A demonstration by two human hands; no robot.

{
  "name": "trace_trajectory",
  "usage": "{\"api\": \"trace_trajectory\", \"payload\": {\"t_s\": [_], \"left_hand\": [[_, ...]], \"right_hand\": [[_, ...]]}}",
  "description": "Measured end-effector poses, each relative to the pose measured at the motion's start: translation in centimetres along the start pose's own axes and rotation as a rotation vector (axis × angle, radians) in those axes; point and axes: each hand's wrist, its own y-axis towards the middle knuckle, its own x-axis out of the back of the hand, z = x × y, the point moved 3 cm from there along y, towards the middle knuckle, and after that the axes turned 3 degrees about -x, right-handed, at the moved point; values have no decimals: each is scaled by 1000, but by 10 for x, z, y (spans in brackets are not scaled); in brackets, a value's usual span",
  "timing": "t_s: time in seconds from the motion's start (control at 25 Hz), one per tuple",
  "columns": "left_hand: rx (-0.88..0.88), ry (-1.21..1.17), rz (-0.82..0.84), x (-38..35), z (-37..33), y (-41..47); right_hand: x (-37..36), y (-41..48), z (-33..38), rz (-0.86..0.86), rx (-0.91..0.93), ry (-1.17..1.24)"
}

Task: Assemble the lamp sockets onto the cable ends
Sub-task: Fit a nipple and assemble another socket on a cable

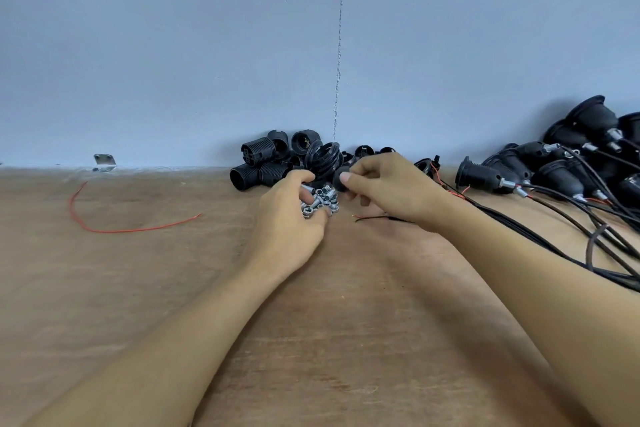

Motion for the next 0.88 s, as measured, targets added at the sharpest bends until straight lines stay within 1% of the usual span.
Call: {"api": "trace_trajectory", "payload": {"t_s": [0.08, 0.24, 0.4, 0.44, 0.48, 0.56, 0.64, 0.68, 0.72, 0.8, 0.88], "left_hand": [[-48, 23, 39, -1, -3, -2], [-115, -55, 66, 2, -11, -7], [-74, -151, 72, 5, -13, -9], [-66, -167, 61, 6, -13, -9], [-69, -168, 43, 8, -14, -10], [-95, -131, 12, 10, -14, -10], [-114, -36, 73, 9, -13, -10], [-124, 30, 126, 8, -11, -11], [-137, 80, 175, 7, -9, -11], [-159, 103, 223, 6, -8, -12], [-157, 54, 171, 9, -8, -11]], "right_hand": [[-6, -6, 4, 136, 24, 63], [-8, -11, -1, 227, 24, 138], [-5, -17, -11, 368, -19, 261], [-4, -17, -13, 372, -28, 285], [-4, -17, -15, 340, -42, 286], [-3, -13, -20, 169, -61, 179], [0, -7, -27, -54, -47, -28], [1, -5, -31, -130, -36, -101], [2, -4, -32, -173, -30, -146], [2, -4, -35, -189, -10, -188], [-5, -5, -32, -169, 47, -211]]}}
